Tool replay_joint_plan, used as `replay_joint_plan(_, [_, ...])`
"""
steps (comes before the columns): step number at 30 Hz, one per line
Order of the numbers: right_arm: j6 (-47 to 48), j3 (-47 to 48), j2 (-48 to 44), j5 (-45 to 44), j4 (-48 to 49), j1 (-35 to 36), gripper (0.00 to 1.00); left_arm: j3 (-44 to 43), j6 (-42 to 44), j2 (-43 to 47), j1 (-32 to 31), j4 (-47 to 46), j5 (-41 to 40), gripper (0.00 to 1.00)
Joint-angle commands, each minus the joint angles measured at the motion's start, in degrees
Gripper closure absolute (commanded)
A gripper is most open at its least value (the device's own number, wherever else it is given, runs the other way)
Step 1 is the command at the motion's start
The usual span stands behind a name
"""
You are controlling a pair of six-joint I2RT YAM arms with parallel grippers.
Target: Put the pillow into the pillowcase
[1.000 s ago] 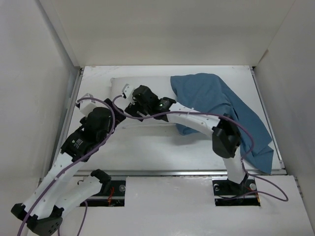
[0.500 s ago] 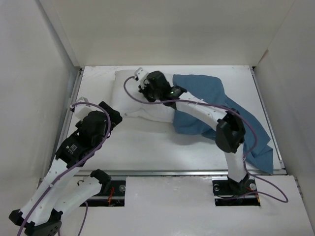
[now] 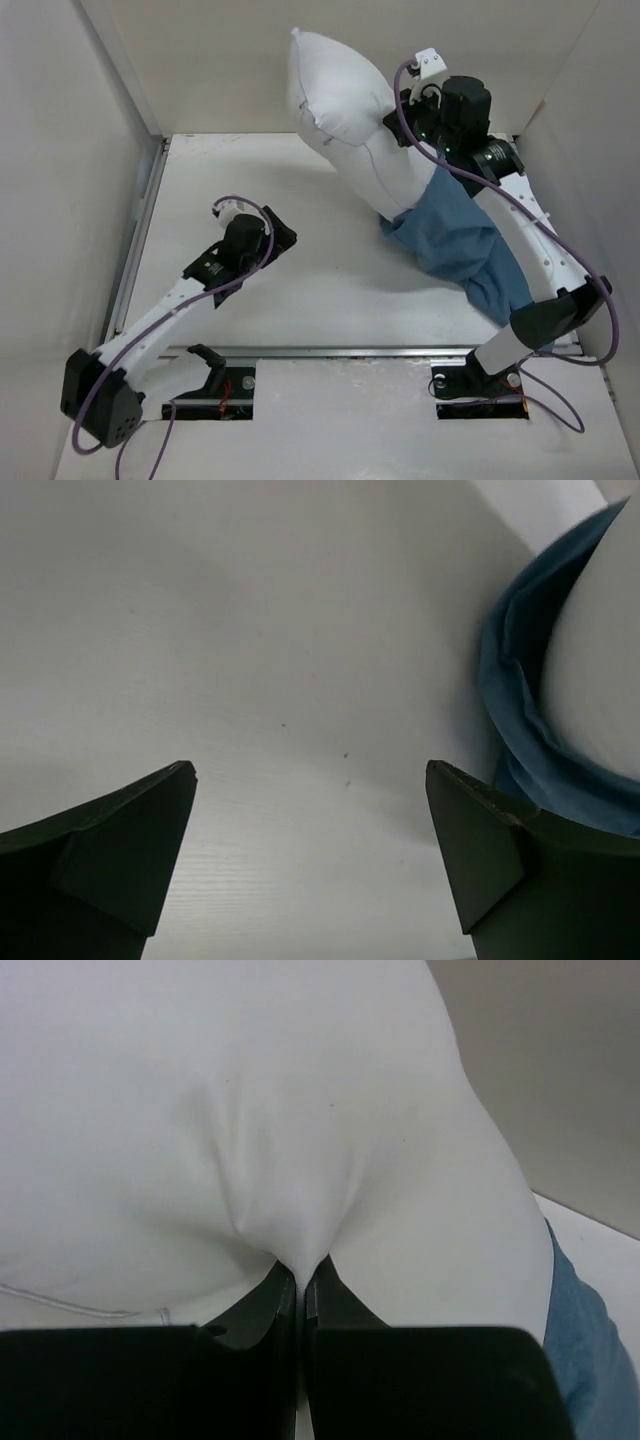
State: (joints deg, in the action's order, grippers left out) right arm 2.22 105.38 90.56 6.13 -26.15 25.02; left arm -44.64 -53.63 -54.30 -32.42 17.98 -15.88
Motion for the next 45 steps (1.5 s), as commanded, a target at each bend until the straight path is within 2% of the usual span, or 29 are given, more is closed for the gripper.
replay_joint_plan(1, [-2.0, 4.2, -4.7, 3.3, 5.0, -0.3, 1.0, 4.7, -3.0, -7.5, 1.7, -20.0, 13.6, 0.0])
replay_joint_plan(3, [-2.0, 4.7, -5.4, 3.3, 3.7, -0.8, 1.0, 3.8, -3.0, -13.2, 1.7, -25.1, 16.5, 0.0])
replay_joint_plan(4, [-2.0, 4.7, -6.0, 3.3, 3.7, -0.8, 1.0, 2.4, -3.0, -19.4, 1.7, -27.4, 17.3, 0.0])
replay_joint_plan(7, [-2.0, 2.9, -8.3, 3.8, 3.2, -1.5, 1.0, -5.4, -1.5, -31.3, 1.1, -30.5, 24.6, 0.0])
replay_joint_plan(12, [-3.6, -0.1, -12.3, 4.5, 4.3, -2.5, 1.0, -15.5, -1.4, -45.1, -0.9, -37.5, 37.0, 0.0])
replay_joint_plan(14, [-4.3, -2.7, -13.4, 5.3, 5.6, -2.5, 1.0, -16.8, -2.3, -49.1, -3.2, -40.3, 38.0, 0.0])
replay_joint_plan(19, [-6.5, -2.6, -14.1, 6.5, 7.6, -2.5, 1.0, -25.0, -3.6, -57.4, -7.5, -40.6, 37.8, 0.0])
replay_joint_plan(22, [-7.1, -0.1, -13.6, 7.2, 7.6, -2.5, 1.0, -27.4, -6.1, -61.6, -8.8, -42.0, 37.9, 0.0])
replay_joint_plan(27, [-8.2, -1.2, -14.7, 8.5, 9.0, -2.5, 1.0, -30.8, -9.6, -66.7, -10.0, -44.9, 37.2, 0.0])
replay_joint_plan(32, [-9.4, -4.6, -17.3, 9.1, 10.3, -2.5, 1.0, -33.0, -13.8, -70.1, -11.3, -53.1, 37.8, 0.0])
replay_joint_plan(35, [-10.6, -5.1, -18.6, 8.5, 11.9, -2.5, 1.0, -32.0, -19.3, -71.6, -11.3, -59.1, 41.4, 0.0])
replay_joint_plan(36, [-11.1, -5.1, -19.3, 8.5, 12.4, -2.5, 1.0, -30.0, -21.1, -72.3, -11.3, -65.5, 44.5, 0.0])
replay_joint_plan(37, [-11.1, -5.9, -19.3, 7.5, 13.0, -2.5, 1.0, -28.9, -23.6, -72.3, -11.3, -68.4, 46.2, 0.02])
replay_joint_plan(39, [-11.1, -6.9, -20.9, 7.5, 14.4, -2.5, 1.0, -26.9, -28.4, -73.1, -11.3, -77.4, 48.8, 0.16])
replay_joint_plan(41, [-11.1, -7.7, -21.0, 7.0, 14.4, -2.5, 1.0, -26.4, -27.2, -72.2, -11.9, -77.5, 48.8, 0.29])
replay_joint_plan(42, [-11.1, -8.4, -21.5, 7.0, 14.4, -2.5, 1.0, -26.9, -23.6, -70.4, -12.7, -72.2, 48.1, 0.42])
replay_joint_plan(45, [-11.1, -11.2, -22.0, 7.6, 14.4, -2.5, 1.0, -29.8, -19.0, -69.1, -13.4, -67.6, 45.8, 0.61])
